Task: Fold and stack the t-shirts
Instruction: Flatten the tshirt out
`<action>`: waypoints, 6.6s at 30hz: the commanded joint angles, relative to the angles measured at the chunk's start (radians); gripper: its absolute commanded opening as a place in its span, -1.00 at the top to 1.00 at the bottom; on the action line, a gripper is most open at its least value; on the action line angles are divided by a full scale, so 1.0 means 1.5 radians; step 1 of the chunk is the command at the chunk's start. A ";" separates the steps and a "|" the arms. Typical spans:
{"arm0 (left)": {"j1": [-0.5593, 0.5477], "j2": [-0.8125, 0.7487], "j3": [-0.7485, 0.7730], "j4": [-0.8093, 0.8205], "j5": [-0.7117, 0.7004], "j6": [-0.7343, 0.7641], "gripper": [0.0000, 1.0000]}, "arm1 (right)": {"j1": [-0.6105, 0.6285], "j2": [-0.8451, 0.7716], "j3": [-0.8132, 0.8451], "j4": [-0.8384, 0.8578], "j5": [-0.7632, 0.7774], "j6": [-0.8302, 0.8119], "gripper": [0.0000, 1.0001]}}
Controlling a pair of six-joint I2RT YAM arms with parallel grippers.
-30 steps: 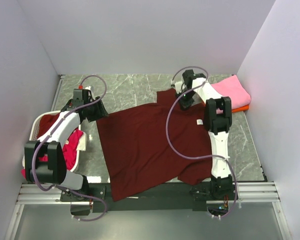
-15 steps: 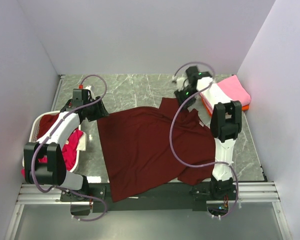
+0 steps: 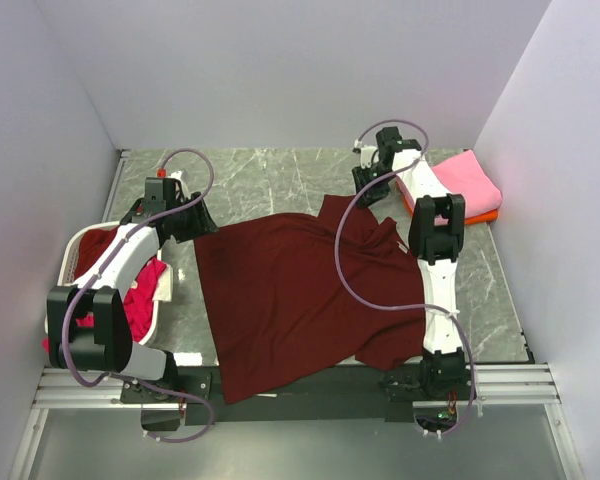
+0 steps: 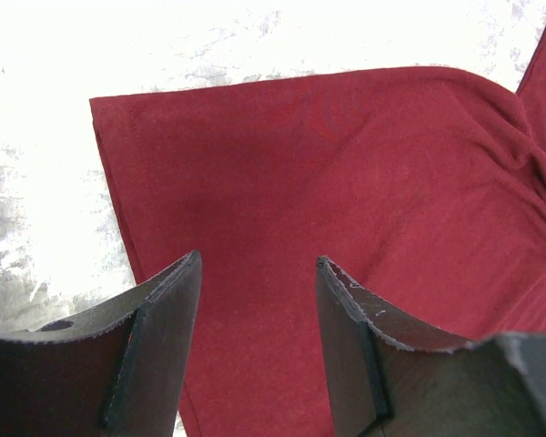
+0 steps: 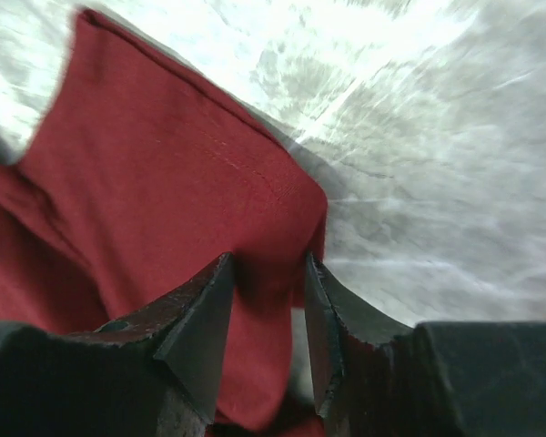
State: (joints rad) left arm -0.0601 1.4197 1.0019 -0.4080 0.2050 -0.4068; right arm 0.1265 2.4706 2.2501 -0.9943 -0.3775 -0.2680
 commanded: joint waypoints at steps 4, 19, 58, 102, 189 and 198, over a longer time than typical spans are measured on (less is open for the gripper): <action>0.000 -0.016 0.003 0.017 0.013 0.011 -0.17 | 0.007 -0.026 -0.011 0.006 -0.005 0.009 0.60; 0.000 -0.019 0.003 0.014 0.007 0.011 -0.17 | 0.261 -0.332 -0.380 0.179 0.212 -0.057 0.39; 0.000 -0.041 -0.001 0.014 0.002 0.016 -0.17 | 0.148 -0.229 -0.249 -0.032 -0.007 -0.095 -0.13; 0.000 -0.052 0.000 0.013 -0.003 0.018 -0.17 | 0.381 -0.412 -0.528 0.185 0.075 -0.163 -0.26; 0.000 -0.045 -0.003 0.014 0.002 0.019 -0.17 | 0.382 -0.283 -0.442 0.177 0.106 -0.122 0.40; 0.000 -0.043 -0.003 0.014 0.001 0.018 -0.17 | 0.379 -0.268 -0.441 0.173 0.105 -0.124 0.41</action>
State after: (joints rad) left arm -0.0601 1.3712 1.0016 -0.4088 0.2035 -0.4034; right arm 0.7013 2.0651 1.5509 -0.7246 -0.2047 -0.4572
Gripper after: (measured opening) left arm 0.585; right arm 0.288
